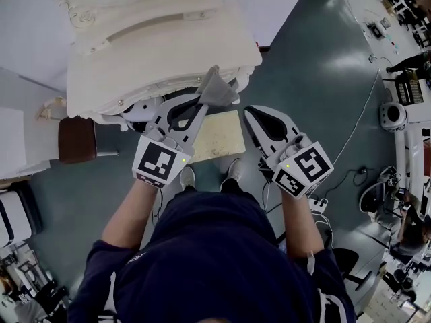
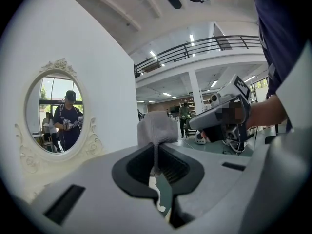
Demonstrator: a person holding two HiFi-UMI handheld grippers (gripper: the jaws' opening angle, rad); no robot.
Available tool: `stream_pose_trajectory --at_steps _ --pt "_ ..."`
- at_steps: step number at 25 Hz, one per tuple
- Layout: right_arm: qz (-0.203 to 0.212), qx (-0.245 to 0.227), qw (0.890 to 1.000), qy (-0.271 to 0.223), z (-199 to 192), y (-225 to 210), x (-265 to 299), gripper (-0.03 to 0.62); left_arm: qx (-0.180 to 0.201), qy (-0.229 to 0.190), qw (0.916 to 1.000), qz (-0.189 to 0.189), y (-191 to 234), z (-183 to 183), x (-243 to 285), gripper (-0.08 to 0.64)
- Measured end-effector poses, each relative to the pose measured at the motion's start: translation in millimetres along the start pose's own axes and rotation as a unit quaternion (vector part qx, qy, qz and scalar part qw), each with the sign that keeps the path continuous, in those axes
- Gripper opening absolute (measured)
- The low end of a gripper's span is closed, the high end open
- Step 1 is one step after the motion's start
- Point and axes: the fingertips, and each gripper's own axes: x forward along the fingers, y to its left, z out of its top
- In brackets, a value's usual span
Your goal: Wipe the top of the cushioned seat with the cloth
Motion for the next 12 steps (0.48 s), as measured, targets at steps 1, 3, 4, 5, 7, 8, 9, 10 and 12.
stream_pose_trajectory --at_steps 1,3,4,5,7,8,9,10,12 --pt "0.0 0.0 1.0 0.001 -0.4 -0.5 -0.1 0.025 -0.001 0.0 1.0 -0.001 -0.7 -0.1 0.6 0.026" --pt "-0.001 0.001 1.0 0.002 -1.4 -1.4 -0.2 0.025 -0.001 0.0 1.0 -0.001 -1.5 -0.6 1.8 0.026" --pt "-0.001 0.001 1.0 0.003 -2.1 -1.9 0.1 0.025 -0.001 0.001 1.0 -0.002 -1.6 -0.7 2.3 0.026" --pt "-0.001 0.001 1.0 0.004 -2.9 -2.5 0.7 0.025 -0.002 0.001 1.0 -0.002 -1.6 -0.8 3.0 0.026" --pt "-0.001 0.0 1.0 0.007 -4.4 -4.0 1.8 0.025 -0.002 0.001 1.0 -0.002 -1.4 -1.3 4.3 0.026" --pt "-0.002 0.001 1.0 0.008 -5.0 -4.5 2.2 0.025 -0.002 0.001 1.0 -0.003 -1.5 -1.9 4.7 0.026" --pt "-0.002 0.001 1.0 0.008 -5.5 -4.9 2.5 0.025 -0.003 0.001 1.0 -0.003 -1.7 -2.7 4.9 0.026" --pt "-0.001 0.001 1.0 0.009 -6.0 -5.1 2.7 0.025 -0.004 0.002 1.0 -0.003 -1.9 -3.5 5.1 0.026" --pt "-0.001 0.002 1.0 0.01 -7.3 -5.4 2.3 0.025 -0.005 0.003 1.0 -0.004 -3.1 -4.6 5.6 0.026"
